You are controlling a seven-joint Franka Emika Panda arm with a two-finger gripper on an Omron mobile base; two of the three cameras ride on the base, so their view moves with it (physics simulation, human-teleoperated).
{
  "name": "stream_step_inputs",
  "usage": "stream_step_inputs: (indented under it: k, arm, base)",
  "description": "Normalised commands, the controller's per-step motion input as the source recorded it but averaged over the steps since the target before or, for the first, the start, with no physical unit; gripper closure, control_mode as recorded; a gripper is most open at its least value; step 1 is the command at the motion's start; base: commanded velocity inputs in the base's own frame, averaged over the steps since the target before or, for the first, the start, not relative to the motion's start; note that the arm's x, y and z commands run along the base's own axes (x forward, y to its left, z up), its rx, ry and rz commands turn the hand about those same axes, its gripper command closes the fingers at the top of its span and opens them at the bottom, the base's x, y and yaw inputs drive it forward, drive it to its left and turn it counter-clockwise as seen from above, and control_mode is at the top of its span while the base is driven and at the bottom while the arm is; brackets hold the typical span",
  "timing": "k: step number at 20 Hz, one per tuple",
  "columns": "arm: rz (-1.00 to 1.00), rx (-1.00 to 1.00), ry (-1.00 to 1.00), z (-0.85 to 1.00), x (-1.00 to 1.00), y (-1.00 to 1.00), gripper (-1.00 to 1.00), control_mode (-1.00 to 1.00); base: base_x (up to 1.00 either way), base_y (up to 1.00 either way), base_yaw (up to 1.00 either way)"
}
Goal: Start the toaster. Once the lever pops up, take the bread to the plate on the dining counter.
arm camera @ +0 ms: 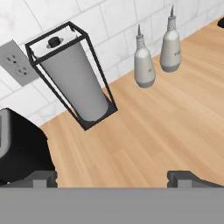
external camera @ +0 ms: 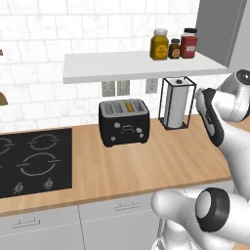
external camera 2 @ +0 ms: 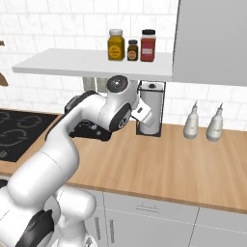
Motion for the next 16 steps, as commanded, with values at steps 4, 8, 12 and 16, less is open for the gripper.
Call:
stream_step_inputs:
  k: [4, 8, 12, 16]
  arm:
    - [0.00, 0.00, 0.00, 0.00, 0.00, 0.00, -1.00, -1.00]
    - [0.00, 0.00, 0.00, 0.00, 0.00, 0.00, -1.00, -1.00]
    - [0.00, 0.00, 0.00, 0.00, 0.00, 0.00, -1.00, -1.00]
    - [0.00, 0.00, 0.00, 0.00, 0.00, 0.00, -1.00, -1.00]
  base:
    - [0.00, 0.00, 0.00]
    - [0.00, 0.00, 0.00]
    - [0.00, 0.00, 0.00]
    - [0.00, 0.00, 0.00]
